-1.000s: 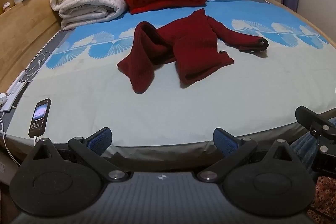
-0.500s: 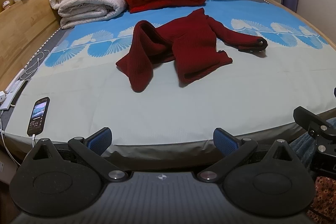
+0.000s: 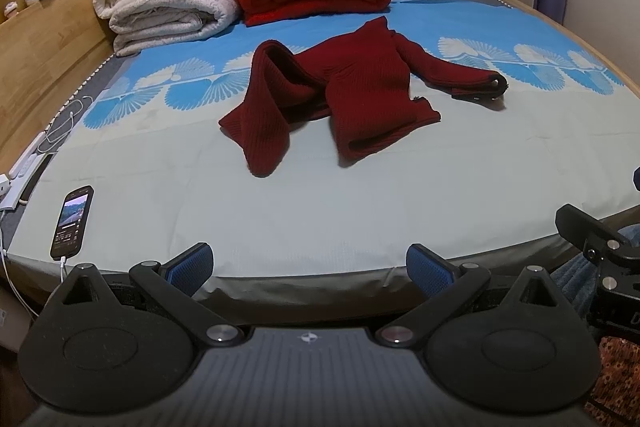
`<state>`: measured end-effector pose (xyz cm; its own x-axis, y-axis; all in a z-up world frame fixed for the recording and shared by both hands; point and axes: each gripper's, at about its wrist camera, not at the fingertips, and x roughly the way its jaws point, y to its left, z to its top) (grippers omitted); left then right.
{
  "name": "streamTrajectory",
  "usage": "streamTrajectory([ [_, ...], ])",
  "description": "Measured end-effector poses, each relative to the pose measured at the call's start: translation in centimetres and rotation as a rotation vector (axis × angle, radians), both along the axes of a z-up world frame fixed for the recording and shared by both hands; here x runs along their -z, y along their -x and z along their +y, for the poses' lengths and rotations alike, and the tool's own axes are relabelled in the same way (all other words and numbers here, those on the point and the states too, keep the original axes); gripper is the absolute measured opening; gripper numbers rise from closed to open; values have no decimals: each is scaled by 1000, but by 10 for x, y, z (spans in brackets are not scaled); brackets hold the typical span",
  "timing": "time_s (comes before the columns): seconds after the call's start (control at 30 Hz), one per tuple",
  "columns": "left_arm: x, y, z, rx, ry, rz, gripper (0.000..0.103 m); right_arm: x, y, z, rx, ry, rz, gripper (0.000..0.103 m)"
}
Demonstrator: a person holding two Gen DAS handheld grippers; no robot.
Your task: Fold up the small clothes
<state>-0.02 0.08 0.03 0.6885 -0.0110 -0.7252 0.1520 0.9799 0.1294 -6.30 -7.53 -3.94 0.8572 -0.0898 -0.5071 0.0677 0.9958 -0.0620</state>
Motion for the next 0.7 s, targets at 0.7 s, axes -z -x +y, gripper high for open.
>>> streamTrajectory([
  [0.7,2,1,-3,4,-3,3,103,1,0,-1,9,-17,9,102],
])
